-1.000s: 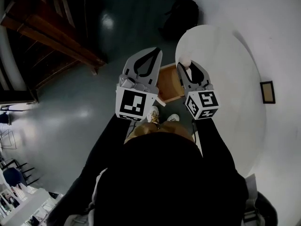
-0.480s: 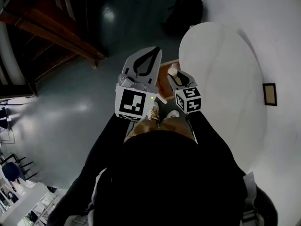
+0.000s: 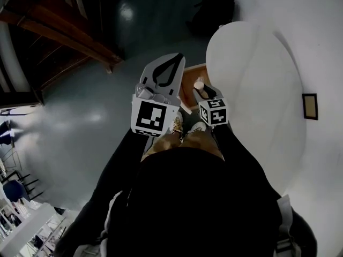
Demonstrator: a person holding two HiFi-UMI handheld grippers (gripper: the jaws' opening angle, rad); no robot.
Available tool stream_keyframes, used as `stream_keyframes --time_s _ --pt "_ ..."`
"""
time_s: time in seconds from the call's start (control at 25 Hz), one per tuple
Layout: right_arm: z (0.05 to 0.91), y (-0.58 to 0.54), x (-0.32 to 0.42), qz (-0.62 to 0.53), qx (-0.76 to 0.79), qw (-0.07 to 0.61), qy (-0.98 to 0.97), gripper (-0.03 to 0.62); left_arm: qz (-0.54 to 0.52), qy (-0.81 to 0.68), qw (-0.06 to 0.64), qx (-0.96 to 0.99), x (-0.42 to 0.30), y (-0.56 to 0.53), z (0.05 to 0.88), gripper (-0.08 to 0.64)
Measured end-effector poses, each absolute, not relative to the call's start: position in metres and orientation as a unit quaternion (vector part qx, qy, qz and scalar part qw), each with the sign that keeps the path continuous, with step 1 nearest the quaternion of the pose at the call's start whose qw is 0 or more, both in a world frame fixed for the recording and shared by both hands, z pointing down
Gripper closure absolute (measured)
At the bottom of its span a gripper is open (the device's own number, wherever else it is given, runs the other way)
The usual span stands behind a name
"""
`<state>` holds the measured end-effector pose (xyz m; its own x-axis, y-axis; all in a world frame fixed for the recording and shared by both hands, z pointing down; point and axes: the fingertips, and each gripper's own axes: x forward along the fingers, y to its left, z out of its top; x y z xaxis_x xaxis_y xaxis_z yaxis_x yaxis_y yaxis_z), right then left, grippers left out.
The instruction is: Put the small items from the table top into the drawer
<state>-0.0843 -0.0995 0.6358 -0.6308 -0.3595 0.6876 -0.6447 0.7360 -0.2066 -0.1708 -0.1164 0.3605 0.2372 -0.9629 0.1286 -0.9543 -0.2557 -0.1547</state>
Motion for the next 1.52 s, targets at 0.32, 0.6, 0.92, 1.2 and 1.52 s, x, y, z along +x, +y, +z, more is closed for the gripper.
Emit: stream_keyframes --time_s 0.32,0.6,0.92,1.2,1.52 --pt "0.635 -0.096 -0.082 0.227 0.287 0.311 -0.877 0.321 -0.102 0.613 0.021 -0.783 -0.175 -0.111 0.360 0.545" --pt "0.636 -0.094 -0.077 0.228 0.294 0.309 -0.875 0.321 -0.101 0.612 0.021 -0.784 -0.176 -0.109 0.360 0.545" --pt "0.627 -0.103 -0.068 0.195 0.329 0.304 -0.873 0.367 -0.102 0.608 0.023 -0.787 -0.174 -0.110 0.360 0.545" --pt "0.605 -0.115 -0.070 0.133 0.346 0.283 -0.884 0.565 -0.108 0.604 0.026 -0.790 -0.175 -0.111 0.358 0.545" --pt "0.531 -0.143 -0.083 0.057 0.369 0.212 -0.903 0.565 -0.108 0.602 0.043 -0.790 -0.183 -0.117 0.342 0.545"
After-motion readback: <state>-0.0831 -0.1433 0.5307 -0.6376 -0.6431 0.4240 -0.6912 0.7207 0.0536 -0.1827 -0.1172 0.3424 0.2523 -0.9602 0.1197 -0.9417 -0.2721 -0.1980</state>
